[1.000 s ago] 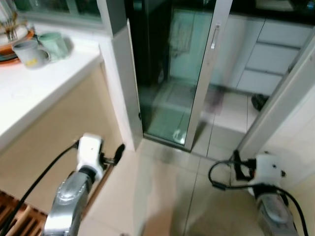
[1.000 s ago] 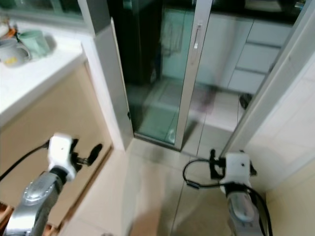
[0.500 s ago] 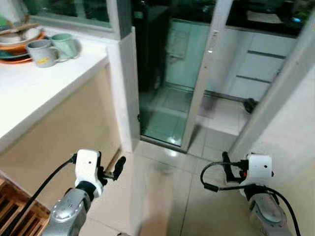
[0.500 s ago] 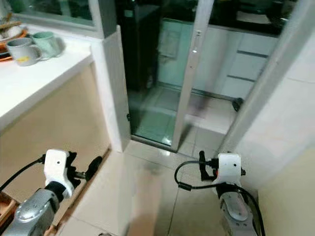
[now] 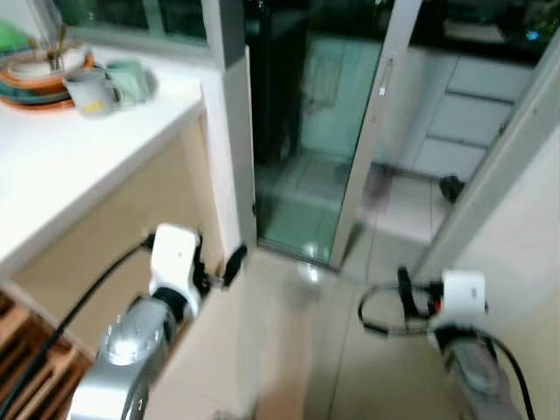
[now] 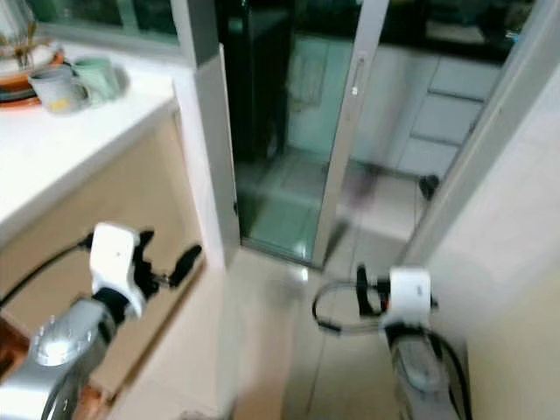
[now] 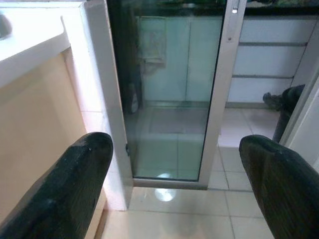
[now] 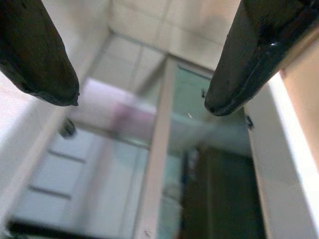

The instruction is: Restocking fridge

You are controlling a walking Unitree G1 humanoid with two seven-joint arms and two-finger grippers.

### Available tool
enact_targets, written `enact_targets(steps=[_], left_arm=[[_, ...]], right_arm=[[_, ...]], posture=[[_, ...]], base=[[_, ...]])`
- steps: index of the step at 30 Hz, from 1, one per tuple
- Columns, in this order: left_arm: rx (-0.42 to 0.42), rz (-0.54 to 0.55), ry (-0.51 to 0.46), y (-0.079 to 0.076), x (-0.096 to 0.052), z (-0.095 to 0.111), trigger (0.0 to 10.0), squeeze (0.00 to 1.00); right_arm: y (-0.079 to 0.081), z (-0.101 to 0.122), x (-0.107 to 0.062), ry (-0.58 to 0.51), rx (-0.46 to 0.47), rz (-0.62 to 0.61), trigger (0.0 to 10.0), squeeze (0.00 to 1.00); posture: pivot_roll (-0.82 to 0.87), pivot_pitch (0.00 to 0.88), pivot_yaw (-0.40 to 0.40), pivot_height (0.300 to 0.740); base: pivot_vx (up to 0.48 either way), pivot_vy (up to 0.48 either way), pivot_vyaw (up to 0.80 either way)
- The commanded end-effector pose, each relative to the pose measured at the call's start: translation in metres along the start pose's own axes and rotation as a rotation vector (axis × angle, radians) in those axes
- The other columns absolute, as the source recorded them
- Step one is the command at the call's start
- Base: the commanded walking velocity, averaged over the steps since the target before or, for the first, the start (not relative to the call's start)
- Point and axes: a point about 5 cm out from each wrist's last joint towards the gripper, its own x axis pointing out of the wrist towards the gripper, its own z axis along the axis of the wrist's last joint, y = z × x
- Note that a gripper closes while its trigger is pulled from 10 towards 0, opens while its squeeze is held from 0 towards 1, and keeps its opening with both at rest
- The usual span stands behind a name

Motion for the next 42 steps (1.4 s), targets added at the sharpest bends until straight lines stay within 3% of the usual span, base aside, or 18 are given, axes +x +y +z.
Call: enact_targets(steps=[1,13,20,23,26,27,28,29,30,32,37,42], left_arm=[[0.003,0.000,0.021,0.001,0.001,-0.001,10.0,0.00],[-0.002,0.010,0.051,0.006,0.005,-0.017,10.0,0.00],[0.005,0.091,0.096,0.025,0.015,-0.034,10.0,0.00],[-0.041,0.127,0.119,0.030,0.015,-0.043,10.0,0.00],[-0.085,0.133,0.151,0.029,0.004,-0.058,10.0,0.00],[-0.085,0.133,0.151,0.029,0.004,-0.058,10.0,0.00],[-0.093,0.111,0.193,0.025,-0.001,-0.065,10.0,0.00],[-0.110,0.117,0.270,0.022,-0.005,-0.071,10.0,0.00],[-0.110,0.117,0.270,0.022,-0.005,-0.071,10.0,0.00],[-0.126,0.128,0.359,0.020,-0.009,-0.078,10.0,0.00],[-0.060,0.151,0.222,0.020,0.003,-0.060,10.0,0.00],[-0.047,0.153,0.216,0.021,0.007,-0.059,10.0,0.00]], right_arm=[[0.002,0.002,0.002,-0.014,0.003,0.002,10.0,1.00],[0.003,0.000,0.003,-0.004,-0.004,0.004,10.0,1.00],[0.007,0.002,-0.003,-0.013,0.000,-0.013,10.0,1.00],[0.009,0.003,-0.005,-0.013,0.017,-0.007,10.0,1.00],[0.015,0.007,-0.007,0.013,0.162,0.036,10.0,1.00],[0.015,0.007,-0.007,0.013,0.162,0.036,10.0,1.00],[0.021,0.005,-0.007,0.072,0.280,0.104,10.0,1.00],[0.022,0.009,-0.007,0.066,0.256,0.128,10.0,1.00],[0.022,0.009,-0.007,0.066,0.256,0.128,10.0,1.00],[0.021,0.013,-0.006,0.049,0.210,0.144,10.0,1.00],[0.028,0.019,-0.001,0.042,0.118,0.195,10.0,1.00],[0.026,0.014,0.001,0.072,0.113,0.196,10.0,1.00]], posture=[[-0.20,0.000,0.034,0.727],[-0.20,0.000,0.032,0.727],[-0.21,0.000,0.044,0.727],[-0.21,0.000,0.041,0.727],[-0.21,0.000,0.033,0.727],[-0.21,0.000,0.033,0.727],[-0.20,0.000,0.024,0.727],[-0.20,0.000,0.021,0.727],[-0.20,0.000,0.021,0.727],[-0.19,0.000,0.014,0.727],[-0.18,0.000,0.011,0.727],[-0.18,0.000,0.014,0.727]], base=[[0.458,0.000,0.00],[0.446,0.000,-0.48],[0.169,0.000,-0.49],[0.000,0.000,0.00],[0.000,0.000,0.00],[0.000,0.000,0.00],[0.000,0.000,0.00],[0.000,0.000,0.00],[0.000,0.000,0.00],[0.000,0.000,0.00],[0.000,0.000,0.00],[0.000,0.000,0.00]])
